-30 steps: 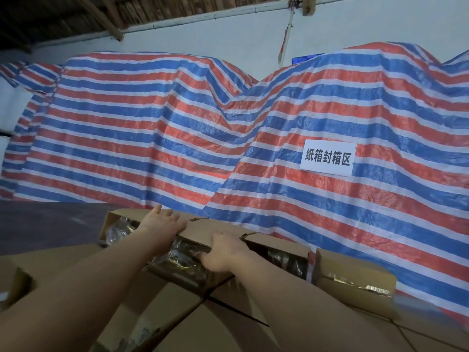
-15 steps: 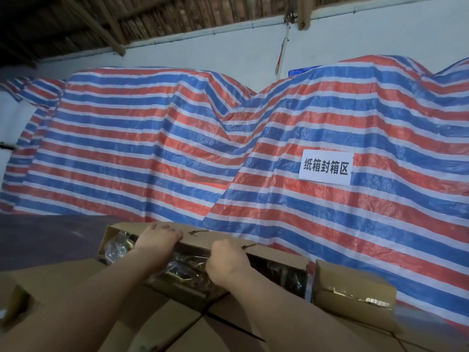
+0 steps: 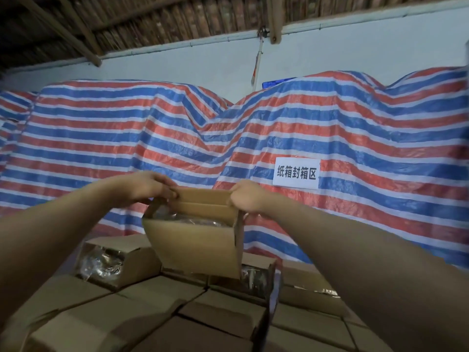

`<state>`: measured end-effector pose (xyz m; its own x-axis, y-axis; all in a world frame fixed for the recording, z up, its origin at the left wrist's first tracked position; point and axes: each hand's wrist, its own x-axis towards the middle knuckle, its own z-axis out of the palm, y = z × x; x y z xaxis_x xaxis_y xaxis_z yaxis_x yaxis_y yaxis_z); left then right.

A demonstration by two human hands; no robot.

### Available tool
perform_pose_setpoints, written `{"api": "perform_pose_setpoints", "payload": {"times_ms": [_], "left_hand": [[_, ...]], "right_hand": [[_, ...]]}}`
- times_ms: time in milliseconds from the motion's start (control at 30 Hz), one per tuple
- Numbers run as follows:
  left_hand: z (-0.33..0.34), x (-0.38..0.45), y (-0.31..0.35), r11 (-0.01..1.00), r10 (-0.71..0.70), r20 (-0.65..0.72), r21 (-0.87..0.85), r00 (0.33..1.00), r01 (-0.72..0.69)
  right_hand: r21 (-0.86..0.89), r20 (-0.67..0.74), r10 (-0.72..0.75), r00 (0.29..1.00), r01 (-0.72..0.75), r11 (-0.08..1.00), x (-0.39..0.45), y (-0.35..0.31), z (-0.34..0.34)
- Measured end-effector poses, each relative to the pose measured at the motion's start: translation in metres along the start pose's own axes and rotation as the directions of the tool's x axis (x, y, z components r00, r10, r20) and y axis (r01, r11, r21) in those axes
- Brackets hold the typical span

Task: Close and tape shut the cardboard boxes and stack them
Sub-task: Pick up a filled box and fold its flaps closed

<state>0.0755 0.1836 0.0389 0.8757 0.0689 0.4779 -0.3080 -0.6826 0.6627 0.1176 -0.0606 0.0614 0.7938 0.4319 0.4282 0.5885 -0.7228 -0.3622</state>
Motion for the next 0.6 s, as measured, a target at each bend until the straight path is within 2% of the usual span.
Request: {"api": "perform_pose_setpoints", "payload": {"times_ms": [67, 133, 167, 233, 300, 367, 500, 600], "left_hand": [[-0.005, -0.019, 0.022, 0.955, -0.028, 0.126, -0.289, 0.992, 0.063], [0.001, -0.039, 0.045, 0.837, 0.012, 0.261, -0.53, 0.965, 0.133], [0.007, -0.048, 0.057, 0.763, 0.028, 0.276, -0.626, 0.961, 0.158], [0.021, -0.062, 0.082, 0.654, 0.017, 0.185, -0.745, 0.983, 0.129], [0.033, -0.074, 0.109, 0.561, -0.006, 0.104, -0.823, 0.995, 0.09], [0.043, -0.083, 0.14, 0.479, -0.025, 0.106, -0.872, 0.994, 0.105], [0.058, -0.102, 0.199, 0.502, -0.13, 0.088, -0.853, 0.988, 0.142], [0.072, -0.116, 0.232, 0.5, -0.132, 0.098, -0.852, 0.986, 0.152]], "right_hand": [[0.102, 0.005, 0.039, 0.999, -0.039, 0.994, -0.018, 0.002, -0.027], [0.189, 0.033, 0.069, 0.997, -0.074, 0.979, -0.039, 0.003, -0.053], [0.22, 0.04, 0.087, 0.995, -0.094, 0.971, -0.05, 0.003, -0.066], [0.272, 0.039, 0.138, 0.99, -0.143, 0.952, -0.074, 0.003, -0.091], [0.279, 0.063, 0.182, 0.981, -0.192, 0.941, -0.097, 0.003, -0.117], [0.286, 0.091, 0.209, 0.974, -0.226, 0.931, -0.122, 0.005, -0.144], [0.518, 0.048, 0.226, 0.973, -0.218, 0.827, -0.168, 0.014, -0.188], [0.775, -0.031, 0.22, 0.975, -0.116, 0.622, -0.201, 0.027, -0.198]]}}
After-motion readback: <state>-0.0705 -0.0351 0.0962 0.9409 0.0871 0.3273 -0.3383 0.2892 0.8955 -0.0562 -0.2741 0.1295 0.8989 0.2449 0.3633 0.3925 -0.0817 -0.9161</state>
